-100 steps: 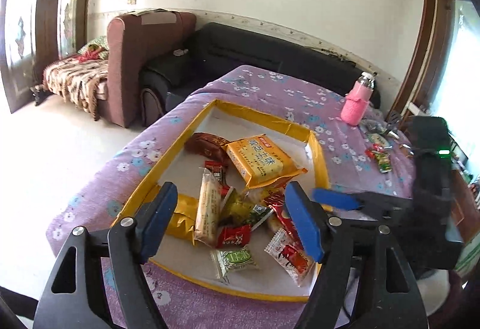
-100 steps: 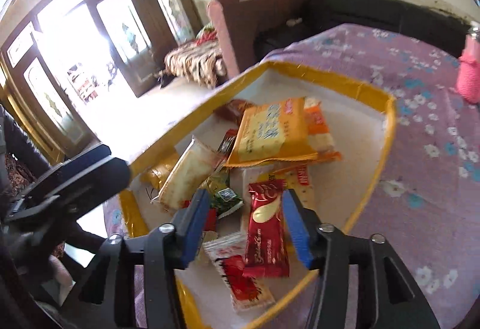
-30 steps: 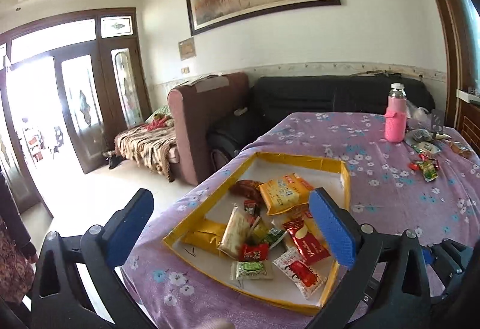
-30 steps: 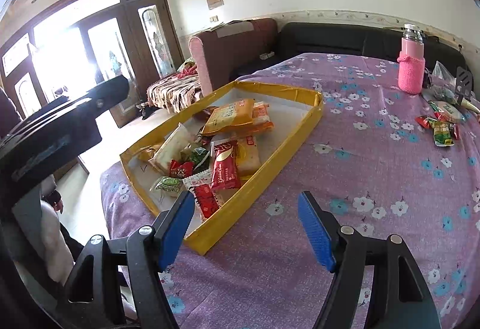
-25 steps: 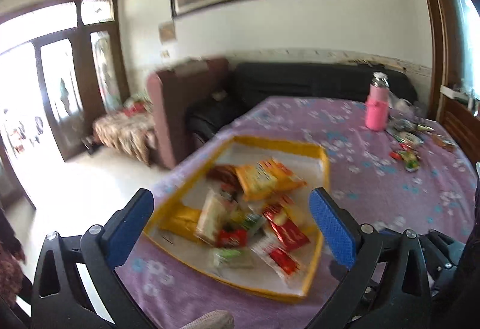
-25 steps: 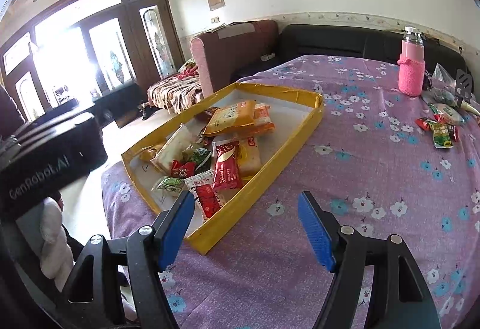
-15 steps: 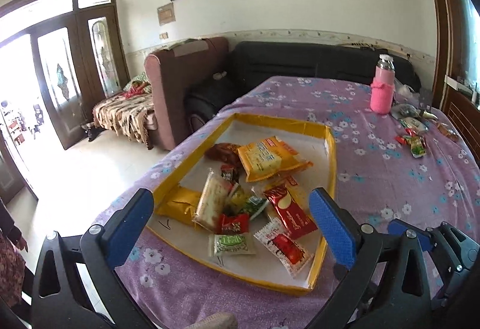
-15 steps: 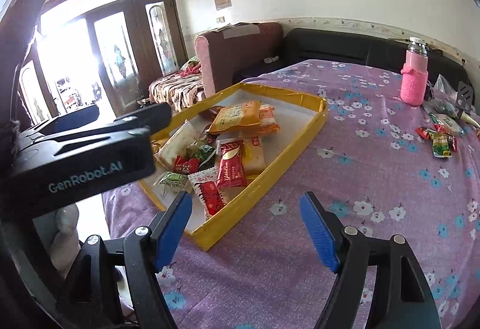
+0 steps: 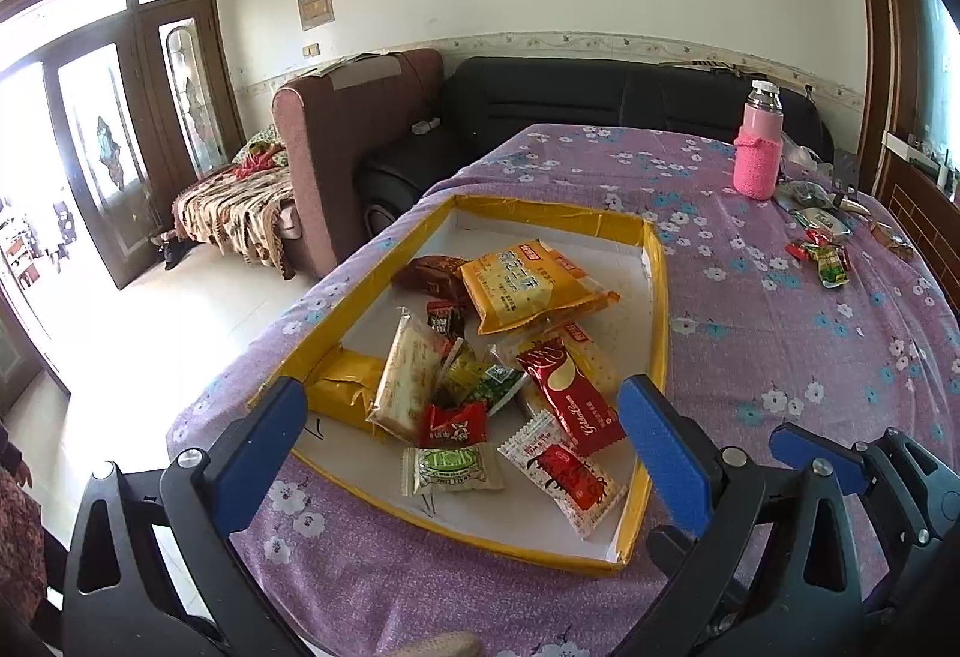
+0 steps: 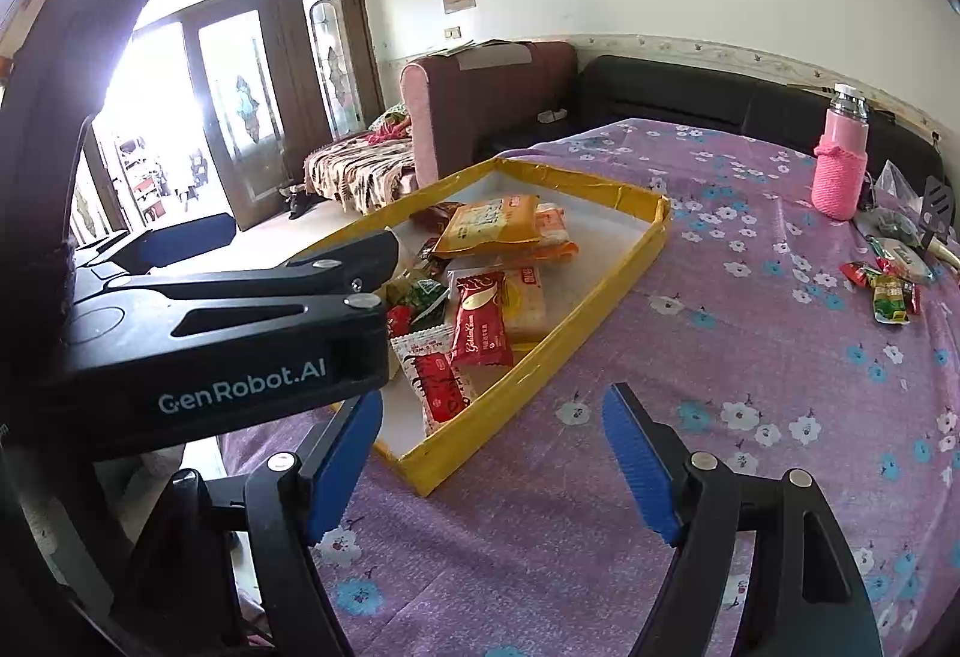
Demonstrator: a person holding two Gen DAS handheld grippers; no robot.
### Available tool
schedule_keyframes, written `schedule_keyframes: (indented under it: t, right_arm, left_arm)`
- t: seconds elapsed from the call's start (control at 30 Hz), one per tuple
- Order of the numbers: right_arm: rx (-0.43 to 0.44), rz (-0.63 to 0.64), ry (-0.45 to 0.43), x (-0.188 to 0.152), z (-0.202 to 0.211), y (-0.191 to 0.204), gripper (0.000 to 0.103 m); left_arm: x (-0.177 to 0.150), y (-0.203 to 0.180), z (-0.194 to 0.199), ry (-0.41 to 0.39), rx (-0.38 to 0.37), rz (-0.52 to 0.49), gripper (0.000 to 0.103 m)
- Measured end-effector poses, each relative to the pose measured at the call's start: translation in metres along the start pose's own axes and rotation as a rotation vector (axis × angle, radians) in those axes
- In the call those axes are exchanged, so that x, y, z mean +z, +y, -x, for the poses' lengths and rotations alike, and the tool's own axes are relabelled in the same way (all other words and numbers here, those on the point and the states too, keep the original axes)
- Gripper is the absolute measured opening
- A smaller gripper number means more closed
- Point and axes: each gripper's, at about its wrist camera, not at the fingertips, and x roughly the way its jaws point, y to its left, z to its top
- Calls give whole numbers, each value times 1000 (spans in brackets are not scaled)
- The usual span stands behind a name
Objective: Organize snacks
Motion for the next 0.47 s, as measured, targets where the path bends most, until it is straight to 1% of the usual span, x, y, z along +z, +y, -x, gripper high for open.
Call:
schedule_keyframes:
  t: [0.33, 0.4, 0.47]
  right_arm:
    - [20, 21, 3, -4, -2, 6, 77]
    - [18, 13, 3, -4, -2, 4, 78]
    - [-7, -26, 4, -3, 0, -6, 78]
  left_arm:
    - [-2, 1, -5, 25, -32, 14, 103]
    - [0, 0, -5, 31, -55, 12, 103]
    - [3, -2, -4, 43, -78, 14, 103]
